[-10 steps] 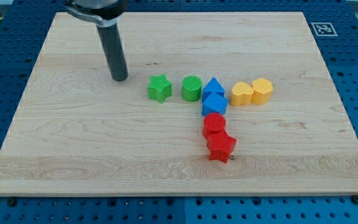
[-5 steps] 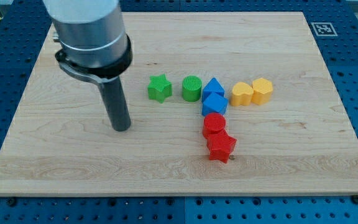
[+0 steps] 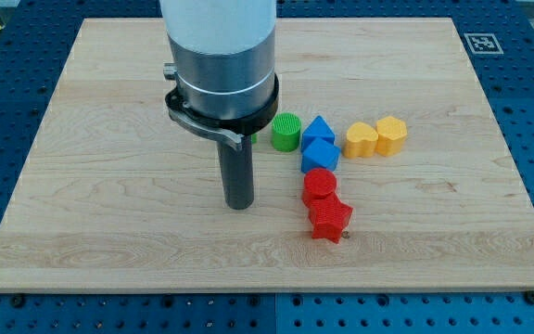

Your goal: Move your arm to the left of the red star

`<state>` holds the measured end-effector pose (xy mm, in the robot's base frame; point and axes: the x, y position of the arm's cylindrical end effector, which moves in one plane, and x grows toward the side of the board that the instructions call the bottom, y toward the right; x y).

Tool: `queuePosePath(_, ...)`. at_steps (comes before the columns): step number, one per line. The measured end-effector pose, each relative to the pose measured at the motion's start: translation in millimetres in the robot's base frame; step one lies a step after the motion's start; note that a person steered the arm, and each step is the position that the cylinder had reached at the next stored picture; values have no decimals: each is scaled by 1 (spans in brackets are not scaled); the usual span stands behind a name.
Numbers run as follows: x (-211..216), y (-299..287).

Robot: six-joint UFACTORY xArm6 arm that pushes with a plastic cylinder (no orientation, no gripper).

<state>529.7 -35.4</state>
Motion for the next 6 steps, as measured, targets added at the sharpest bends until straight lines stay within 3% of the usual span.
queuePosePath(6,22,31)
